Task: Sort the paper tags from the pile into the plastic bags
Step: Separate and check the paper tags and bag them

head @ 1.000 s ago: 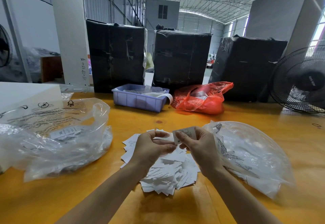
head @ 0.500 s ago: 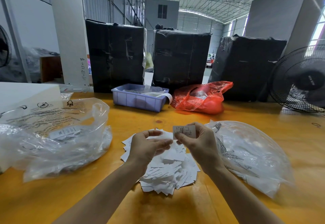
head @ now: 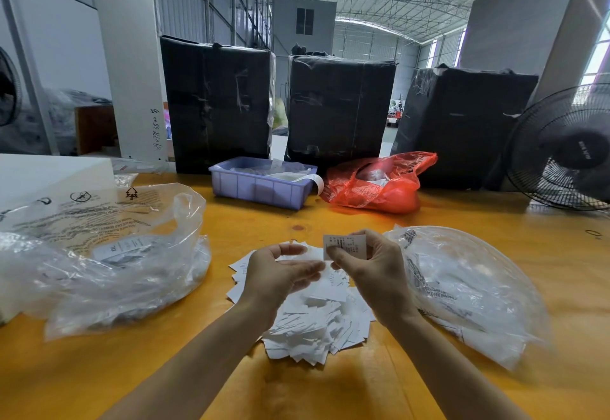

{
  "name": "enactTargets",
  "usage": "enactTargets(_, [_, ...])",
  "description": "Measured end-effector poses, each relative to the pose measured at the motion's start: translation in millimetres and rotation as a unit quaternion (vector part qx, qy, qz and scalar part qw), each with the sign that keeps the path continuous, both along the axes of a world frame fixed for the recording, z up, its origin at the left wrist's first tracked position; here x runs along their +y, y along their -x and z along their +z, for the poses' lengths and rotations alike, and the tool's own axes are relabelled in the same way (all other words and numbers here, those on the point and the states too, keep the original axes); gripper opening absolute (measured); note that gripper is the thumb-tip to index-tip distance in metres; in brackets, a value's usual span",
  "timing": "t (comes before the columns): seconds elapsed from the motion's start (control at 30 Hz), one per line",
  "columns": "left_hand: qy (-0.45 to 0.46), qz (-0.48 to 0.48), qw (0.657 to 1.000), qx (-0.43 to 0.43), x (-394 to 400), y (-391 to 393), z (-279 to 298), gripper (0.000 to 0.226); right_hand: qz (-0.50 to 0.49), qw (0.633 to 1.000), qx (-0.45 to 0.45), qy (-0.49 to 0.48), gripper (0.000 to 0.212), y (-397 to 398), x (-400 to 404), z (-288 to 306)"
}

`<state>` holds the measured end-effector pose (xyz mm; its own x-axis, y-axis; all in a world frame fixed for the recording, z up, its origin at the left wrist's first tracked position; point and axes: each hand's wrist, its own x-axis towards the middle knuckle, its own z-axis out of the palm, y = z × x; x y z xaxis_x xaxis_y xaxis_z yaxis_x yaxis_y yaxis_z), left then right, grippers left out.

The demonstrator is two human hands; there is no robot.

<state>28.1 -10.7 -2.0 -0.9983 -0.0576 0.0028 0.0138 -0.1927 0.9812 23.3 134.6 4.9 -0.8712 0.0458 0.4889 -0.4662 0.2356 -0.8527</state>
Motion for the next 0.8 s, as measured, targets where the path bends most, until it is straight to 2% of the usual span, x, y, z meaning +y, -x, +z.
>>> enactTargets(0.53, [0.004,-0.012,1.0,0.0,0.9,1.4,-1.0,0.041,-0.036,0.997,0.03,-0.066,0.013,-0.8,-0.2,-5.4])
enactTargets(0.7, [0.0,-0.011,1.0,0.007,0.0,1.3,-0.7,0.049,-0.019,0.997,0.012,-0.07,0.013,-1.6,-0.4,-4.3])
enactTargets(0.8, [-0.001,-0.01,1.0,0.007,-0.8,0.6,0.2,0.058,0.024,0.998,-0.037,-0.041,0.011,-0.9,0.0,-3.0])
